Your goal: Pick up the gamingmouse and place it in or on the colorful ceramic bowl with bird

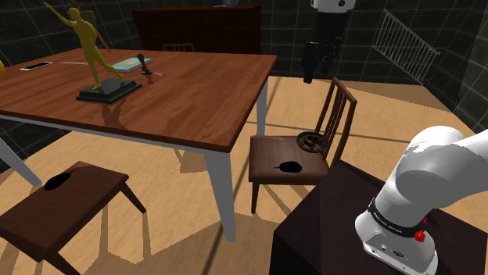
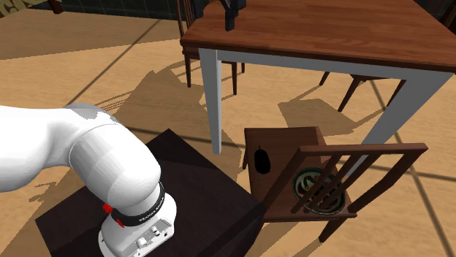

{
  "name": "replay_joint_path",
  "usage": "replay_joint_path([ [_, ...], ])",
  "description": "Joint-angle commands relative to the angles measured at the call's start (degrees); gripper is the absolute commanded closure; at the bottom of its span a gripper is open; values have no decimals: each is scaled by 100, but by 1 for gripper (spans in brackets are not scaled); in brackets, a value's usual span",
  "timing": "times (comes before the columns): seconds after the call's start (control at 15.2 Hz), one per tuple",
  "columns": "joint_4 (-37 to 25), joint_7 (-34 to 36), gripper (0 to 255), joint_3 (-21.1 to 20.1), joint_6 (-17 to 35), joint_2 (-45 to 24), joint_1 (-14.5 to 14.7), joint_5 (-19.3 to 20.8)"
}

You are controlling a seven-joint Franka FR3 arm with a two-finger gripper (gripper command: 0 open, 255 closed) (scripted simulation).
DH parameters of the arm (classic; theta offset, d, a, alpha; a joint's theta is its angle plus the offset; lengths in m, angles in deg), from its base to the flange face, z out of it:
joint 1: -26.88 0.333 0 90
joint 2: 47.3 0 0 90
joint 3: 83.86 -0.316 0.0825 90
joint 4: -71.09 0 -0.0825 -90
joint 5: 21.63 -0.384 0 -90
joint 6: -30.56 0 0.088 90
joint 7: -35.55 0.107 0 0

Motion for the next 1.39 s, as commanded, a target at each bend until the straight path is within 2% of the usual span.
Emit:
replay_joint_path([
  [0.0, 0, 0, 0, 0, 0, 0, 0, 0],
  [0.66, 1662, -974, 0, 382, 1866, -276, 60, 388],
  [0.99, 2233, -1439, 0, 602, 2931, -793, 54, 602],
  [1.32, 2591, -1893, 0, 830, 4088, -1606, 35, 809],
])
